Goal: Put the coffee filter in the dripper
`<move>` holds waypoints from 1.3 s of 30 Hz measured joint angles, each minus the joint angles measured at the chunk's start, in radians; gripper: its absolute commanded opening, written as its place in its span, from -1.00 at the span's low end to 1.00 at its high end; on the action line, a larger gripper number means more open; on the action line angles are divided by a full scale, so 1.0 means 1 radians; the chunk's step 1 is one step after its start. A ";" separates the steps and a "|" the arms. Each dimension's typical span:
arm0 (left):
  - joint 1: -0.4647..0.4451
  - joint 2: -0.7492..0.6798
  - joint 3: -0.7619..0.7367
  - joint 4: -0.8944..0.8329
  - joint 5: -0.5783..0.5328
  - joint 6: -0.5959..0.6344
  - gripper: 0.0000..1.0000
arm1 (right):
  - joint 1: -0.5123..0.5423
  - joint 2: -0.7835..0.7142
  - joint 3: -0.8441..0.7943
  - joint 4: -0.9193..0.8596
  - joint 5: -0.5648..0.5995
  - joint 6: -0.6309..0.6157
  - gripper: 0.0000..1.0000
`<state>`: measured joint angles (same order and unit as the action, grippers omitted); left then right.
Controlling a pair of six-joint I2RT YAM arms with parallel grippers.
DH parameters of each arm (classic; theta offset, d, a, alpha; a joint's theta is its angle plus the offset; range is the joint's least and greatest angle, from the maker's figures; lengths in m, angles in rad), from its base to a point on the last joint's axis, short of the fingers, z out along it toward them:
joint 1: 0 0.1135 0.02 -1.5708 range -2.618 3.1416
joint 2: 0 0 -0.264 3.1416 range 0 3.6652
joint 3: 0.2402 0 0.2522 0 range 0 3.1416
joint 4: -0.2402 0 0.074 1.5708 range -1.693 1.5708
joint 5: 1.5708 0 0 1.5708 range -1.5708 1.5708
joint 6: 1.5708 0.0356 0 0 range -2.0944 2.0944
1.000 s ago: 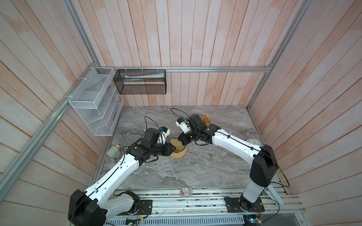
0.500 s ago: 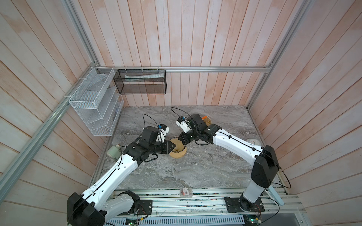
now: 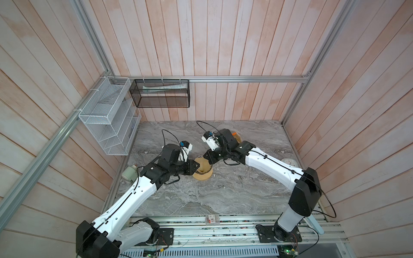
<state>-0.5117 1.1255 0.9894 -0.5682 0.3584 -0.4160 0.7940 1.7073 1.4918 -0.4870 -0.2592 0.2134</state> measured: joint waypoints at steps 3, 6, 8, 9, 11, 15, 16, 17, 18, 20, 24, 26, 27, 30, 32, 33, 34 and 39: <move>0.000 -0.002 0.000 0.000 -0.005 0.000 -0.45 | 0.000 0.000 0.001 0.000 0.000 0.000 -1.00; 0.000 -0.011 0.003 -0.001 -0.019 0.000 -0.46 | 0.000 -0.002 0.002 0.000 0.000 0.001 -1.00; 0.000 -0.015 0.014 -0.001 -0.028 0.000 -0.46 | 0.000 -0.006 0.002 0.000 0.000 0.003 -1.00; 0.000 -0.016 0.020 -0.001 -0.034 0.000 -0.46 | 0.000 -0.008 0.002 0.000 0.000 0.003 -1.00; 0.000 -0.018 0.034 -0.001 -0.049 0.000 -0.46 | 0.000 -0.017 0.002 0.000 0.000 0.003 -1.00; 0.021 -0.022 0.060 -0.001 -0.078 -0.009 -0.45 | -0.010 -0.041 0.001 0.003 -0.002 0.007 -1.00; 0.036 -0.024 0.065 -0.001 -0.082 -0.012 -0.43 | -0.016 -0.050 0.000 0.008 -0.002 0.011 -1.00; 0.055 -0.026 0.071 0.000 -0.087 -0.015 -0.33 | -0.026 -0.062 -0.005 0.019 -0.002 0.016 -1.00; 0.070 -0.026 0.076 0.000 -0.093 -0.012 -0.11 | -0.038 -0.076 -0.014 0.030 -0.001 0.019 -1.00; 0.101 -0.026 0.092 0.001 -0.118 -0.019 0.65 | -0.073 -0.119 -0.050 0.060 0.005 0.029 -0.64; 0.126 -0.021 0.128 0.011 -0.167 -0.010 1.00 | -0.182 -0.237 -0.177 0.139 0.035 0.056 0.54; 0.151 -0.010 0.150 0.024 -0.193 -0.002 1.00 | -0.269 -0.311 -0.262 0.188 0.053 0.072 0.79; 0.165 -0.007 0.154 0.032 -0.206 0.003 1.00 | -0.310 -0.343 -0.299 0.206 0.060 0.079 0.81; 0.221 -0.006 0.150 0.070 -0.259 0.013 0.99 | -0.448 -0.443 -0.410 0.267 0.095 0.093 0.81; 0.258 -0.016 0.118 0.126 -0.300 0.026 0.99 | -0.528 -0.507 -0.486 0.311 0.138 0.095 0.81; 0.272 -0.022 0.097 0.148 -0.322 0.032 0.99 | -0.552 -0.529 -0.515 0.327 0.158 0.093 0.81; 0.285 -0.029 0.069 0.176 -0.346 0.038 0.99 | -0.580 -0.558 -0.558 0.354 0.185 0.093 0.81; 0.321 -0.040 -0.079 0.314 -0.452 0.074 0.99 | -0.690 -0.641 -0.747 0.466 0.277 0.085 0.81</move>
<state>-0.1909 1.0855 0.9108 -0.2546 -0.0933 -0.3416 0.1043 1.0660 0.7448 -0.0208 0.0174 0.2985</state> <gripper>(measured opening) 0.997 0.907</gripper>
